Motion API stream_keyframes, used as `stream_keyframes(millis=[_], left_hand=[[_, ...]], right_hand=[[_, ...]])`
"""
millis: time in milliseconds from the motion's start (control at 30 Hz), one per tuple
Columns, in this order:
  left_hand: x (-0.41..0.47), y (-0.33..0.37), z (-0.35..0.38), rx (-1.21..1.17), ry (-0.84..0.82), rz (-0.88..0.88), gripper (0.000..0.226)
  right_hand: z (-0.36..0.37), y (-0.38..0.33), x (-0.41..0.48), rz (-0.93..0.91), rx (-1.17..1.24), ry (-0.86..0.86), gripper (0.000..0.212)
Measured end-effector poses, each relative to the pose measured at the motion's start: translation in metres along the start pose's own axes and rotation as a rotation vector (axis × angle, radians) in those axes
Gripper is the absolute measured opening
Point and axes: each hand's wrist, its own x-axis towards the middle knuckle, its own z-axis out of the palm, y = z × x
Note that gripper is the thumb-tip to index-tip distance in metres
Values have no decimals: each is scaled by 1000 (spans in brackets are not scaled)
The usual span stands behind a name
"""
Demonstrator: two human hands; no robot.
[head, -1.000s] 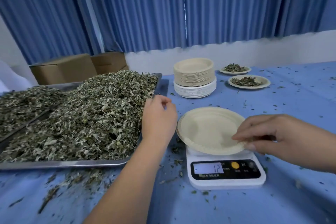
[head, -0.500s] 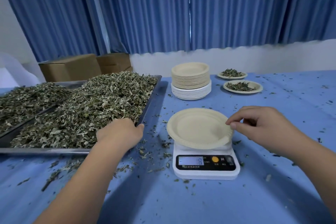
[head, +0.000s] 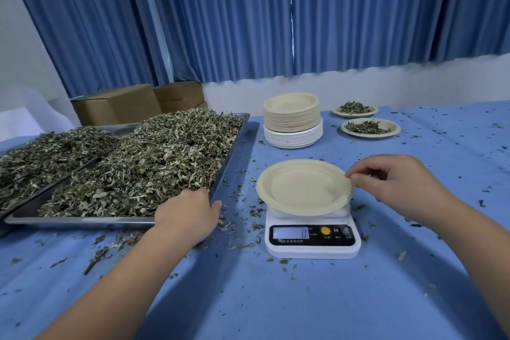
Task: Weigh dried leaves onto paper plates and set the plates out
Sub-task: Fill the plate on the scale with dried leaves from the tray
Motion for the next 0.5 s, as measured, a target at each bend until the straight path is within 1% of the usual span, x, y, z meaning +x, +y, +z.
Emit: stream_keyframes(millis=[100, 267, 400, 500], left_hand=[[0, -3, 4, -33, 73, 35, 31], [4, -17, 2, -137, 120, 72, 44], [10, -27, 0, -276, 120, 110, 38], [17, -35, -5, -378, 87, 113, 35]], right_hand=[[0, 3, 1, 11, 31, 15, 22], [1, 6, 1, 31, 55, 59, 24], [-1, 8, 2, 38, 54, 70, 27], [0, 8, 2, 38, 46, 71, 30]])
